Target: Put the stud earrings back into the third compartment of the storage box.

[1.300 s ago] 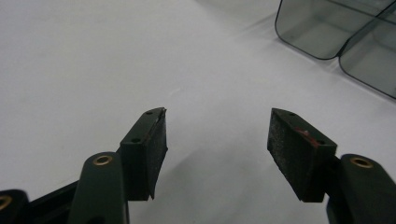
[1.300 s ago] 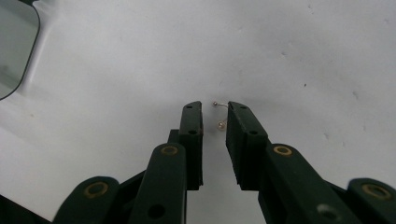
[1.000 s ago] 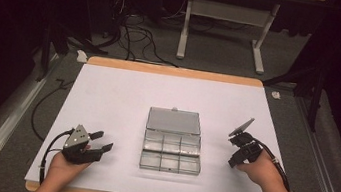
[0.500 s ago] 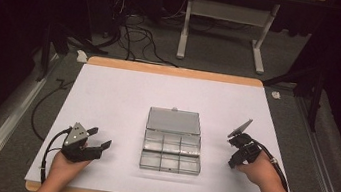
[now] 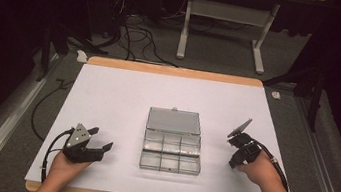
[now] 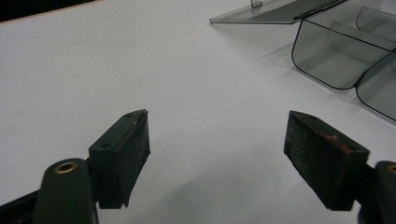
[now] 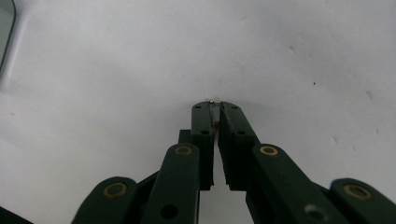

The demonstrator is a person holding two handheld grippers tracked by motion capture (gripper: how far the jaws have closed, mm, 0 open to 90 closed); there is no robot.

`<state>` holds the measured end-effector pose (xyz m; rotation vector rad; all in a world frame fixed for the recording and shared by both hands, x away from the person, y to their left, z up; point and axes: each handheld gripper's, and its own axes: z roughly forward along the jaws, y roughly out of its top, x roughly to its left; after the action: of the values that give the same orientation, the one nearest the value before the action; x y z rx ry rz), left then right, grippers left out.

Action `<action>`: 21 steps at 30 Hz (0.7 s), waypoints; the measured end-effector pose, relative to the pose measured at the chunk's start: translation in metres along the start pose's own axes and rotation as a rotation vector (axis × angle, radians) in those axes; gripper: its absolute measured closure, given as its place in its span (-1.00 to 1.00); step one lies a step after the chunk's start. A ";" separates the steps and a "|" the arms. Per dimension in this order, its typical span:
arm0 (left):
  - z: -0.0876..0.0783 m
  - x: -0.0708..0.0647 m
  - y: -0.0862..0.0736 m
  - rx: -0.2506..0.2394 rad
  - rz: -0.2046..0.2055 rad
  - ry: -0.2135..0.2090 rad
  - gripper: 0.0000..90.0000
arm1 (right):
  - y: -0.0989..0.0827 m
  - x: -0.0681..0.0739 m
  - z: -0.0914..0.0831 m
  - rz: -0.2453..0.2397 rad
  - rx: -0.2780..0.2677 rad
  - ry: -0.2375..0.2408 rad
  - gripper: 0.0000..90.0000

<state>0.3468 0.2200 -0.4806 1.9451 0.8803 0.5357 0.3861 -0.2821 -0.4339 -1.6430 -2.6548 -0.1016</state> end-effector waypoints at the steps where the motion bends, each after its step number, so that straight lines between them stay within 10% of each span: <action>1: 0.001 0.001 0.000 0.006 -0.012 -0.005 -0.53 | 0.000 0.000 -0.001 0.001 -0.002 0.003 0.93; 21: 0.004 -0.002 0.001 0.045 -0.013 0.034 -0.66 | 0.003 0.001 -0.003 0.000 0.000 0.003 0.83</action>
<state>0.3482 0.2161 -0.4818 1.9746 0.9326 0.5472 0.3883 -0.2798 -0.4307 -1.6418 -2.6523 -0.1039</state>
